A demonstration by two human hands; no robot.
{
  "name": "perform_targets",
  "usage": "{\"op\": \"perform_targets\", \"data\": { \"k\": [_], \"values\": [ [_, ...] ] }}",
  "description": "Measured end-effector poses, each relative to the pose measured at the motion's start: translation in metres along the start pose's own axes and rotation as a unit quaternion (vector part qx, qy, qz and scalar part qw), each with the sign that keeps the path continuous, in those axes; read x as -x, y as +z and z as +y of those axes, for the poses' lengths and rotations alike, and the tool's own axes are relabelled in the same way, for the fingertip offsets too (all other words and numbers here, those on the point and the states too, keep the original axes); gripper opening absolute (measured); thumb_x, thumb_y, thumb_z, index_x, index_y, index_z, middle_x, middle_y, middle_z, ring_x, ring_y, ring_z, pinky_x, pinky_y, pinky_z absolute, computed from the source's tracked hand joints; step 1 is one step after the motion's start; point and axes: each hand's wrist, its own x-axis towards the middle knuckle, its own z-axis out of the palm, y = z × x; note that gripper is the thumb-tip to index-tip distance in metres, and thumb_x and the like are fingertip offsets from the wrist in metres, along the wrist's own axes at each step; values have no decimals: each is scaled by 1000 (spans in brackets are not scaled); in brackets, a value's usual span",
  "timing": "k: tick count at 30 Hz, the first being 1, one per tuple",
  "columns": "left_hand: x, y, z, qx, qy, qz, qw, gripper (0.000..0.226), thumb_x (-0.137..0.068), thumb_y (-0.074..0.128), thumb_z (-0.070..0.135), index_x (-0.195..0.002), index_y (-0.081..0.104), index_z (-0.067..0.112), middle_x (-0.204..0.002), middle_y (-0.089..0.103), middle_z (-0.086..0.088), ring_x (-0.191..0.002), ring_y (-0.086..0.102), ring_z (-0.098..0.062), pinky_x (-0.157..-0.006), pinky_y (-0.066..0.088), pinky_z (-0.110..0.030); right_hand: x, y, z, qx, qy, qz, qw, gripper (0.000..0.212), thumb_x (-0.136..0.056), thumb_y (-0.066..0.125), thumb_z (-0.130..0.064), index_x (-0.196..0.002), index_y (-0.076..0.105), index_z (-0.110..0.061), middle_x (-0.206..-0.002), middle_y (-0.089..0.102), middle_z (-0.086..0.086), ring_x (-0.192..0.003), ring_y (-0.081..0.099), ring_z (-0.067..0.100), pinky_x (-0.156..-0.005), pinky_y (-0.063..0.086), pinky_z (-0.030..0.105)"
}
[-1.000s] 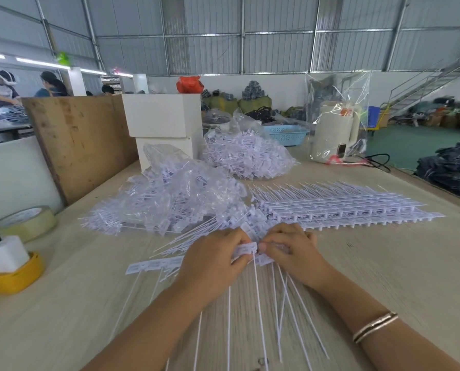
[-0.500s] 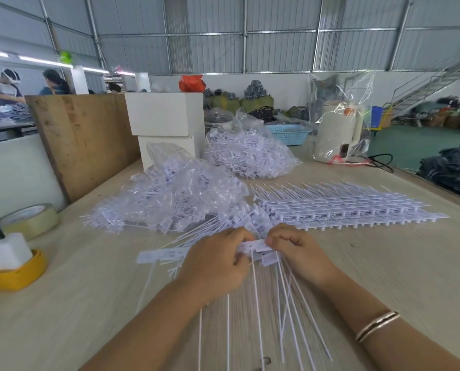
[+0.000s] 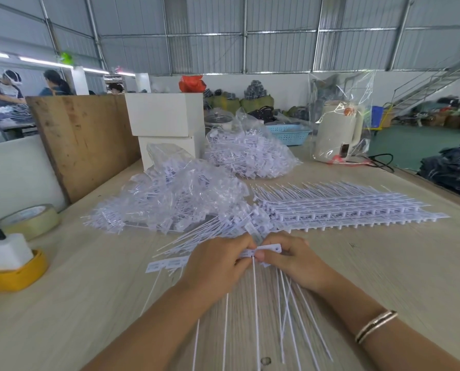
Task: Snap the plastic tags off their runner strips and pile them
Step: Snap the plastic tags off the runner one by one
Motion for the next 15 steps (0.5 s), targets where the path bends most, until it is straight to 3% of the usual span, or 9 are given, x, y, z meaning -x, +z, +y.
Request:
{"op": "perform_targets", "data": {
  "k": [3,6,9,11,15],
  "values": [
    [-1,2,-3,30,-12,-10,999,15,-90,55,38,-104,59,34,-70,58,10,-60,47,-8,-55,32,-28,-1,1,1,14,-15,-3,1000,23,-87,66,-18,-79,65,4,-76,56,24,-68,49,13,-65,36,24],
    [-3,3,-6,89,-33,-13,995,14,-87,61,36,-101,63,35,-84,69,8,-72,60,-8,-65,47,-29,-1,2,2,41,-36,4,999,15,-87,66,-14,-78,68,-3,-73,58,19,-65,48,9,-66,34,15],
    [-4,5,-8,126,-48,-12,991,15,-85,65,35,-100,65,33,-92,70,10,-81,64,-8,-72,49,-31,-2,2,2,60,-57,10,996,11,-86,66,-11,-75,68,-15,-64,54,1,-61,46,0,-66,32,10],
    [-4,7,-9,137,-49,-9,989,16,-84,66,36,-100,65,33,-93,71,11,-82,64,-8,-73,50,-32,-2,2,2,58,-66,10,996,16,-86,66,-10,-76,67,-21,-64,53,-4,-61,47,0,-64,33,12],
    [-5,7,-9,140,-47,-1,989,16,-83,67,38,-98,65,34,-93,71,13,-80,64,-5,-72,50,-32,-3,1,4,60,-67,18,996,10,-86,67,-12,-78,69,-7,-71,61,16,-66,52,21,-68,39,34]
  ]
}}
